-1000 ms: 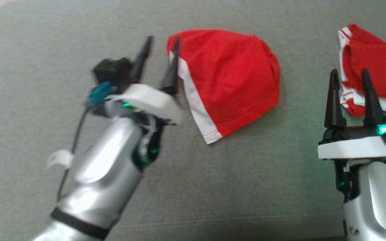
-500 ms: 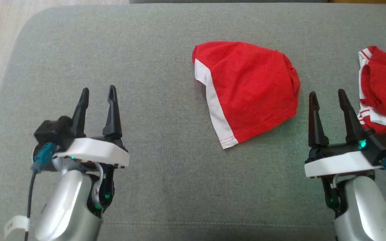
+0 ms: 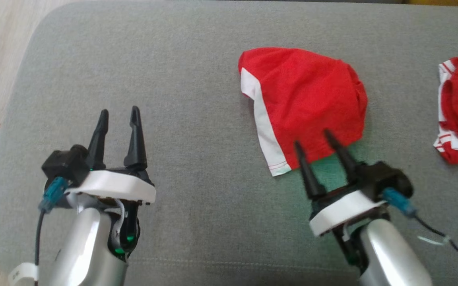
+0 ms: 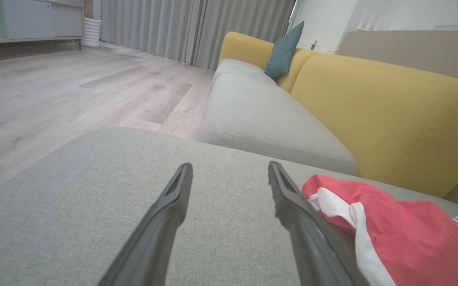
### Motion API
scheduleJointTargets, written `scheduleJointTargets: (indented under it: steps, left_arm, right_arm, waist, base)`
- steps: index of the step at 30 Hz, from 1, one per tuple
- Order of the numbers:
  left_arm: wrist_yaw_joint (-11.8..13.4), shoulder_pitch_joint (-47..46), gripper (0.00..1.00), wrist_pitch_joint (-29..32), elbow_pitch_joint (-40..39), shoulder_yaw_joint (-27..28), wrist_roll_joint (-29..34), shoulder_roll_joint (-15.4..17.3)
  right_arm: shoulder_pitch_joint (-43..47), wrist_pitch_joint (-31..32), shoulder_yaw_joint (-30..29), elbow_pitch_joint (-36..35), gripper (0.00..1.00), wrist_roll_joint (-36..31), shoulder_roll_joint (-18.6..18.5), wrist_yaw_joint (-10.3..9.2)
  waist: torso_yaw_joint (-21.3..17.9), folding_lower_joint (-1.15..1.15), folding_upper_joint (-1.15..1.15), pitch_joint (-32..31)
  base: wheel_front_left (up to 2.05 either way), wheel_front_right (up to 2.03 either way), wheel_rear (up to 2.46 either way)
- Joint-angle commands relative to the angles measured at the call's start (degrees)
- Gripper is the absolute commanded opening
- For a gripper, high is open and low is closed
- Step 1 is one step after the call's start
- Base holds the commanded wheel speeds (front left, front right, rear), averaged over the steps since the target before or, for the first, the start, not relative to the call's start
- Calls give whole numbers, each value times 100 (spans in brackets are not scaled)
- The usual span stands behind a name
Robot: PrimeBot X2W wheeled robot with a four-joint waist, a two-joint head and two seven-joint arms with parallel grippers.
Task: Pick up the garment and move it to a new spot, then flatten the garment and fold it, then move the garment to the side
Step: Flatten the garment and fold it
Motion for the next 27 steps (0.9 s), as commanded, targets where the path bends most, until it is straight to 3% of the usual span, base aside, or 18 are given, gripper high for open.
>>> scheduleJointTargets:
  steps: [1,12,27]
  left_arm:
    - [-73,-148,100,-29,-122,222,74,35]
    - [-269,-210,100,-29,84,340,149,-64]
    - [-259,-406,100,-29,59,333,7,-75]
  right_arm:
    - [-66,110,251,-62,100,-41,-8,36]
    - [-302,711,645,881,100,-127,-8,36]
    - [-775,841,545,1521,100,-283,-8,36]
  waist:
    - [62,0,0,43]
    - [363,0,0,256]
    - [508,0,0,658]
  base:
    - [0,0,0]
    - [0,0,0]
    - [0,0,0]
